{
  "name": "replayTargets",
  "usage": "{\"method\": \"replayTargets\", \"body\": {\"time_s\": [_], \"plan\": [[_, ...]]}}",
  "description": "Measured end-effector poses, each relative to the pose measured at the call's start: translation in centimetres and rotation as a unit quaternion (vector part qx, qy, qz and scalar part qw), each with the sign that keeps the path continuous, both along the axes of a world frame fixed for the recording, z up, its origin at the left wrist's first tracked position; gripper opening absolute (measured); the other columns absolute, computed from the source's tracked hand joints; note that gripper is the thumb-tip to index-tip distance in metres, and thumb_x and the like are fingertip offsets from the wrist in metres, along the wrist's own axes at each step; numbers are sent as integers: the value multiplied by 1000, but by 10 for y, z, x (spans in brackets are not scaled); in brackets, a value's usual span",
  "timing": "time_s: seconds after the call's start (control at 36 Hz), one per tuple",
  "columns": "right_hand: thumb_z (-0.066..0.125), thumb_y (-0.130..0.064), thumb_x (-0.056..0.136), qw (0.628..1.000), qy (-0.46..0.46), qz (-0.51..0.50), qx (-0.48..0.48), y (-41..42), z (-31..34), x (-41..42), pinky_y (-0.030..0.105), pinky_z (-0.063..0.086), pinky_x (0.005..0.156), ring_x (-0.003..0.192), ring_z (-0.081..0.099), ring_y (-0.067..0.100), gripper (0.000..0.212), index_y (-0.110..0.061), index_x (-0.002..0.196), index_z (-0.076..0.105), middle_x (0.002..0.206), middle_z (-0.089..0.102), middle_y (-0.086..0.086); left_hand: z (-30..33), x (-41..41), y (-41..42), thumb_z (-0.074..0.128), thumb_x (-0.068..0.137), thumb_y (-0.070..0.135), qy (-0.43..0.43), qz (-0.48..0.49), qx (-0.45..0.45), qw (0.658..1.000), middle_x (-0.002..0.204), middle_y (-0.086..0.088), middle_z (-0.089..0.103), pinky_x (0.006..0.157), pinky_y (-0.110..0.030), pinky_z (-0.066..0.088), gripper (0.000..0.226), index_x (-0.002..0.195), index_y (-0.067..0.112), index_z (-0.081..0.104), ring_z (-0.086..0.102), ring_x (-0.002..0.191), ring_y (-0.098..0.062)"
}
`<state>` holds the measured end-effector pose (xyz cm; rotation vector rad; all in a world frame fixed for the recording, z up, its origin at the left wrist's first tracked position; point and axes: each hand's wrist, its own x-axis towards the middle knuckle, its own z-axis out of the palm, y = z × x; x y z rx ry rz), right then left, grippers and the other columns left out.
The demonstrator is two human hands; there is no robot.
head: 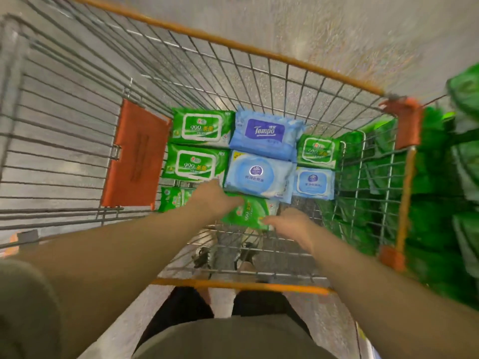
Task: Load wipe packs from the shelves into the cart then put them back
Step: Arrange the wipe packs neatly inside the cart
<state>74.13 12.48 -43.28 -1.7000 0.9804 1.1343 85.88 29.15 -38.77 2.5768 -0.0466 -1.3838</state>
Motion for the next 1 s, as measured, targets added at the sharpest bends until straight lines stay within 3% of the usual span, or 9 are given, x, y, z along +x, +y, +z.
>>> {"method": "replayTargets", "body": {"time_s": [0.11, 0.19, 0.28, 0.36, 0.47, 0.56, 0.69, 0.89, 1.0], "plan": [[65, -43, 91, 997, -36, 43, -51, 3, 35, 6, 28, 36, 58, 74, 59, 25, 31, -13, 91, 61, 90, 63, 9, 51, 2, -2, 74, 87, 50, -22, 9, -75, 997, 129, -12, 63, 90, -35, 50, 47, 121, 21, 61, 60, 118, -33], [61, -44, 93, 992, -67, 57, -90, 4, 63, 8, 28, 39, 67, 93, 61, 28, 30, -16, 105, 64, 112, 67, 12, 82, 1, -1, 73, 89, 49, -44, -15, -102, 994, 144, -16, 56, 91, -34, 45, 58, 135, 19, 56, 54, 130, -32], [60, -40, 96, 987, -97, 54, -117, 5, 100, 12, 28, 41, 70, 101, 60, 30, 21, -20, 99, 62, 126, 64, 15, 106, -2, 7, 74, 88, 50, -82, -46, -127, 988, 146, -13, 55, 99, -36, 45, 70, 143, 14, 53, 52, 133, -30], [60, -46, 95, 976, -135, 41, -165, 7, 138, 9, 35, 44, 100, 133, 51, 32, 58, -13, 142, 50, 150, 49, 12, 125, -4, 18, 75, 84, 54, -108, -80, -167, 977, 137, -8, 60, 93, -35, 46, 63, 136, 23, 57, 56, 127, -29], [50, -59, 80, 956, -178, 32, -232, 14, 187, 2, 40, 51, 97, 114, 59, 31, 57, -19, 120, 61, 134, 59, 13, 150, -5, 33, 73, 80, 63, -140, -137, -162, 967, 152, -6, 46, 107, -40, 43, 86, 150, 22, 42, 45, 138, -27], [55, -42, 97, 938, -178, 67, -289, 25, 233, -5, 41, 38, 111, 135, 45, 34, 62, -8, 147, 43, 150, 45, 15, 164, -3, 41, 69, 77, 73, -159, -170, -158, 960, 166, -2, 26, 119, -41, 33, 108, 160, 21, 24, 26, 151, -24], [58, -39, 98, 916, -199, 44, -344, 43, 287, -30, 39, 37, 112, 136, 46, 34, 57, -5, 142, 46, 147, 49, 17, 204, -2, 42, 70, 77, 71, -181, -239, -197, 933, 165, 0, 28, 115, -38, 35, 107, 160, 22, 22, 31, 148, -24], [60, -48, 93, 879, -239, -37, -411, 59, 356, -81, 37, 45, 103, 124, 56, 31, 64, -14, 146, 45, 143, 52, 13, 278, -22, 23, 70, 74, 74, -213, -348, -246, 879, 169, 0, 16, 122, -41, 24, 118, 163, 22, 13, 18, 154, -22], [58, -51, 94, 856, -233, -58, -458, 63, 391, -120, 36, 29, 120, 146, 36, 27, 77, -14, 157, 32, 161, 36, 10, 322, -47, 8, 71, 72, 76, -239, -392, -290, 840, 169, 3, 17, 122, -43, 26, 117, 162, 28, 14, 20, 154, -21]]}}
